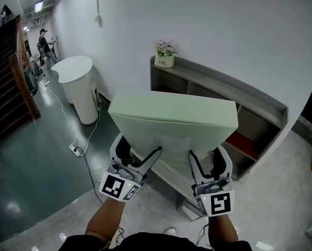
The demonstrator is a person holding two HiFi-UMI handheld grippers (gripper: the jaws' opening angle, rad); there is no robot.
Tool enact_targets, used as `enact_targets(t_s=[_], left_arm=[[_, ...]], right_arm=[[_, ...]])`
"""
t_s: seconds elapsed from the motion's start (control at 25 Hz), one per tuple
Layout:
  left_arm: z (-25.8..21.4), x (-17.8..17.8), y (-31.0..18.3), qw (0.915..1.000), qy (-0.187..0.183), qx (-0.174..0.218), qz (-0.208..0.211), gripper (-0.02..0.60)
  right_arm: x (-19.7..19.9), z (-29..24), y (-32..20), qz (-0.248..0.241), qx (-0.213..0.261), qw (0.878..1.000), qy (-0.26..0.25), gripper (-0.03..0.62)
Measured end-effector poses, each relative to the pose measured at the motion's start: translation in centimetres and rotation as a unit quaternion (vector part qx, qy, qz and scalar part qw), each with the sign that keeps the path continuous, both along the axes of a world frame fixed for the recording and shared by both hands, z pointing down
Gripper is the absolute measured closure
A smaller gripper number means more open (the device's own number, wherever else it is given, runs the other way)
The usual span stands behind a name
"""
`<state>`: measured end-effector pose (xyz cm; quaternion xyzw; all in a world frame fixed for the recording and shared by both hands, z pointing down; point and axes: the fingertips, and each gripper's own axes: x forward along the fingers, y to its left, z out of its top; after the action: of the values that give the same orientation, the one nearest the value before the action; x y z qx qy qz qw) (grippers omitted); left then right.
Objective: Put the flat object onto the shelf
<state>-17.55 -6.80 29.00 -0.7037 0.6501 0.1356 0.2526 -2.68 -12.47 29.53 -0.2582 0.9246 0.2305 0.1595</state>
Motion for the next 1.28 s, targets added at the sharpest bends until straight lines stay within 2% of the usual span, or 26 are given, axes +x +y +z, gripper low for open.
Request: enact_targets(t_s=[0.16, 0.32, 0.48, 0.76, 1.0, 1.28], left_arm=[[0.0, 1.5, -3.7, 0.9999, -0.002, -0.001, 0.015, 0.13], [-0.1, 2.7, -7.1, 0.9995, 0.003, -0.001, 0.032, 0.13], [-0.3, 3.6, -9.8, 0.9989, 0.002, -0.001, 0.047, 0.13], [-1.7, 5.1, -14.1, 0.9973, 0.004, 0.016, 0.072, 0.13], [-2.7, 5.5, -18.0, 0.993, 0.008, 0.034, 0.113, 0.13], [-5.6, 5.5, -26.5, 0.9835, 0.007, 0.037, 0.177, 0.13]], right_arm=[[1.7, 0.0, -3.2, 0.018, -0.003, 1.0, 0.005, 0.309], [3.2, -1.2, -5.9, 0.03, -0.002, 0.999, -0.024, 0.307], [4.2, -1.5, -8.3, 0.039, 0.002, 0.999, -0.026, 0.307], [6.0, -3.2, -11.8, 0.059, 0.019, 0.998, -0.03, 0.306], [6.6, -4.5, -14.2, 0.092, 0.043, 0.994, -0.03, 0.306], [6.6, -7.3, -20.9, 0.154, 0.051, 0.986, -0.034, 0.301]])
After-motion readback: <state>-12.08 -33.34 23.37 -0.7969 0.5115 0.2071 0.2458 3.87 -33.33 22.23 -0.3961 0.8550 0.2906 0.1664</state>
